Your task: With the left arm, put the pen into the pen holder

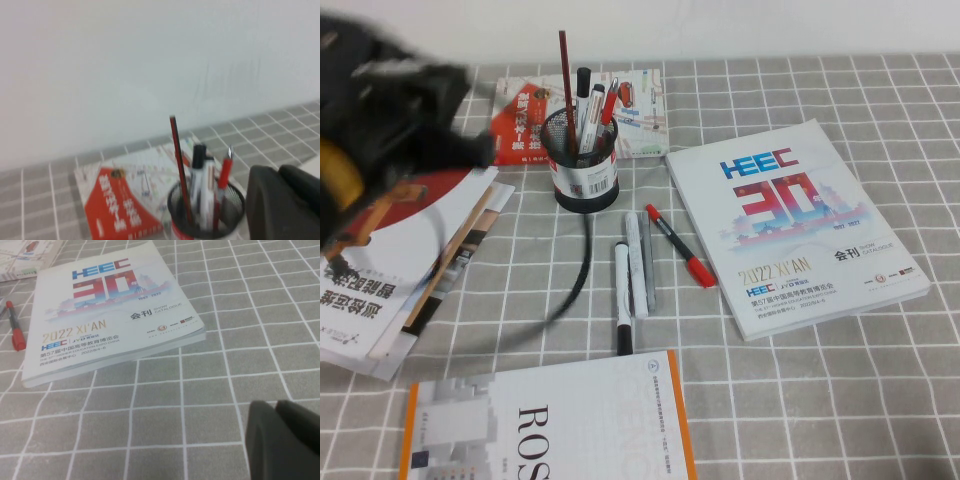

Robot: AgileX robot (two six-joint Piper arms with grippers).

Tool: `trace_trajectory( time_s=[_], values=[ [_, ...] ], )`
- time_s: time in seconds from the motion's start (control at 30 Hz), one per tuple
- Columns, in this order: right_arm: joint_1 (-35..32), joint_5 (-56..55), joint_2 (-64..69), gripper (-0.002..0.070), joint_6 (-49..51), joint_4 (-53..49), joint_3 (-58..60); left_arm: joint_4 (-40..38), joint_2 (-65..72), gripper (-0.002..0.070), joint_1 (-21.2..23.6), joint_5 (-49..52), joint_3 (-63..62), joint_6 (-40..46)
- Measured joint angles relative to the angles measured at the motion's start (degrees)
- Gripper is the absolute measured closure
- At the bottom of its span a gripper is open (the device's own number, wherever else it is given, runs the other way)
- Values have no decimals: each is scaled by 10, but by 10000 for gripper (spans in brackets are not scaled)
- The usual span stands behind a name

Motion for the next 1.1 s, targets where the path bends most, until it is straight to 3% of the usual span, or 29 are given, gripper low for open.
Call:
trace_trajectory(
  time_s=[0.43,0.6,1.1],
  values=[
    [0,0,0,689,0,0,0,0,-375,676,0,117,221,-90],
    [0,0,0,689,0,0,0,-2,-490,676,0,152,284,-169],
    [0,0,0,689,0,0,0,-3,-542,676,0,203,361,-205]
  ],
)
